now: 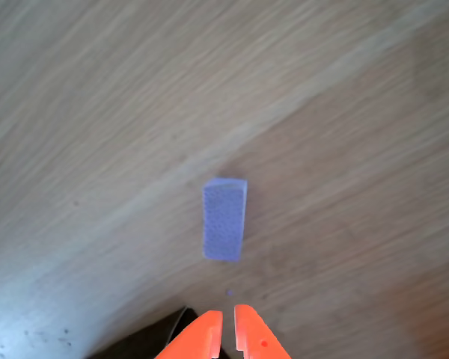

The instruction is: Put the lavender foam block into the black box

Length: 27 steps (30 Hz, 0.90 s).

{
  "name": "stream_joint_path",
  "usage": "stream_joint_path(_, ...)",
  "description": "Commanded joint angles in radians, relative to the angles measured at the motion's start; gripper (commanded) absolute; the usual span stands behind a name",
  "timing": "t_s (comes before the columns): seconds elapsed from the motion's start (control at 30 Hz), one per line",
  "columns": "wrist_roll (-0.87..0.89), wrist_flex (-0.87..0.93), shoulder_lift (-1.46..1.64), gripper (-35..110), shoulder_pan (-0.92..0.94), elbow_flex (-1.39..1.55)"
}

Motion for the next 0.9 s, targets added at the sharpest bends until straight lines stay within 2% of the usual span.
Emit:
stream_joint_path(0.0, -0.009, 0.017, 0.009, 0, 0.011, -0.038)
stream_joint_path(0.87, -0.041, 0.057, -0.233, 0, -0.002, -0.202)
